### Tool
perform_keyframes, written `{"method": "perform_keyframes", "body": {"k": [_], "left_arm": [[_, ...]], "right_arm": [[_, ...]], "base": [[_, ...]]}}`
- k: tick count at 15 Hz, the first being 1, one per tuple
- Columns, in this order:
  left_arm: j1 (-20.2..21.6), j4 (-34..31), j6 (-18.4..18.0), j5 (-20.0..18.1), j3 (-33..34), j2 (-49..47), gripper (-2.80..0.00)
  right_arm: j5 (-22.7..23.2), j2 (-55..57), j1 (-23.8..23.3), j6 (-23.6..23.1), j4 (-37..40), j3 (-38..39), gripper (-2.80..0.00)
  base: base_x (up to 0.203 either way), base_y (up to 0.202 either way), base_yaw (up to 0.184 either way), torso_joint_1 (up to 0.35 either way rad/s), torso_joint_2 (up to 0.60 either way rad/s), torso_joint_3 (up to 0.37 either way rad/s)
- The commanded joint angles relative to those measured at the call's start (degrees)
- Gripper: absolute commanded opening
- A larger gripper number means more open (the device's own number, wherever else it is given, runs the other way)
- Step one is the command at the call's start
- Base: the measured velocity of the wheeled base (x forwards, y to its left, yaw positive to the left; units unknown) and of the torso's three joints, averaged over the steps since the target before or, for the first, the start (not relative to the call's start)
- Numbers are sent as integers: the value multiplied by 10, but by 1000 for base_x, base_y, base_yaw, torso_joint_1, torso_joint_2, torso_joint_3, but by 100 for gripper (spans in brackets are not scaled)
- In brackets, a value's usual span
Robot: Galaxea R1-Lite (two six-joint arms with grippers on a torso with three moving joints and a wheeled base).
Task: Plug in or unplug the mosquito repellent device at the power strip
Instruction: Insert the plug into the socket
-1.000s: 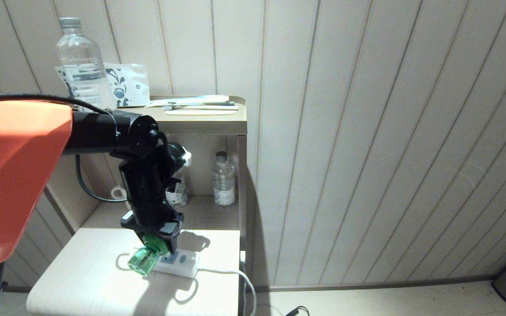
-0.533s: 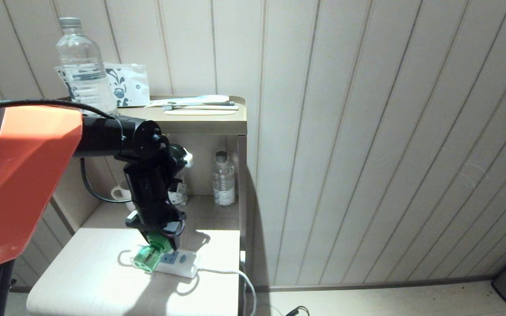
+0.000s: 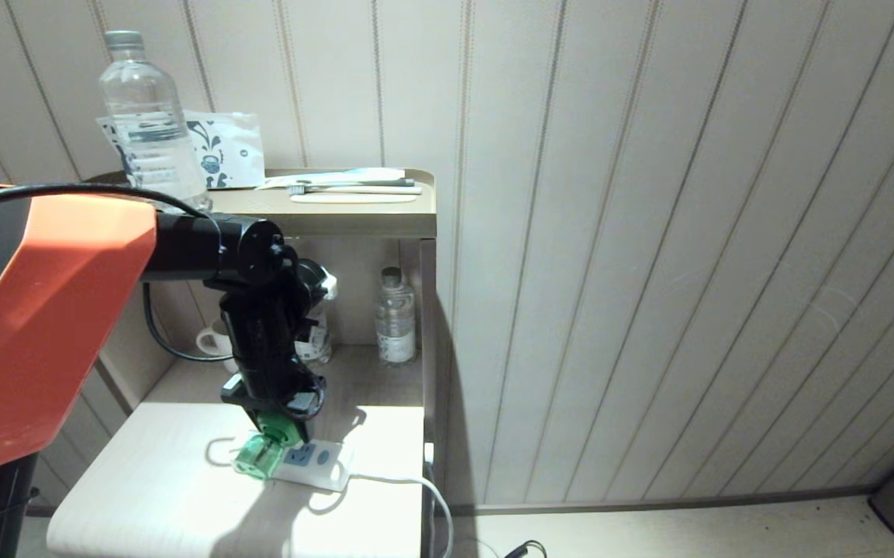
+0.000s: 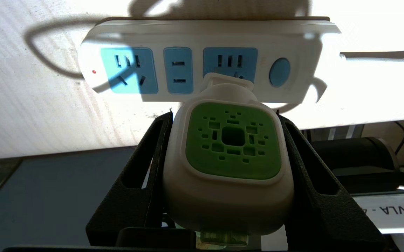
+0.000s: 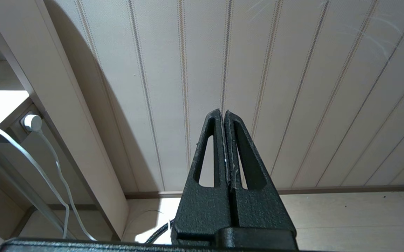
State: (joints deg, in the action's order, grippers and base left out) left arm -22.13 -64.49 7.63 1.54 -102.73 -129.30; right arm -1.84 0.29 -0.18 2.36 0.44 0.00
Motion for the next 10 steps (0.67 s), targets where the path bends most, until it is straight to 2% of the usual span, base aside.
{"method": "perform_keyframes", "body": {"k": [1,10], "left_arm": [[0,-4,1,0,-2,-6,-280],[0,8,1,1,1,-17,-280]], "right_arm": [[0,0,0,0,0,0,-280],[-1,0,0,0,0,0,-280]], "base": [[0,0,0,0,0,0],[0,0,0,0,0,0]]}}
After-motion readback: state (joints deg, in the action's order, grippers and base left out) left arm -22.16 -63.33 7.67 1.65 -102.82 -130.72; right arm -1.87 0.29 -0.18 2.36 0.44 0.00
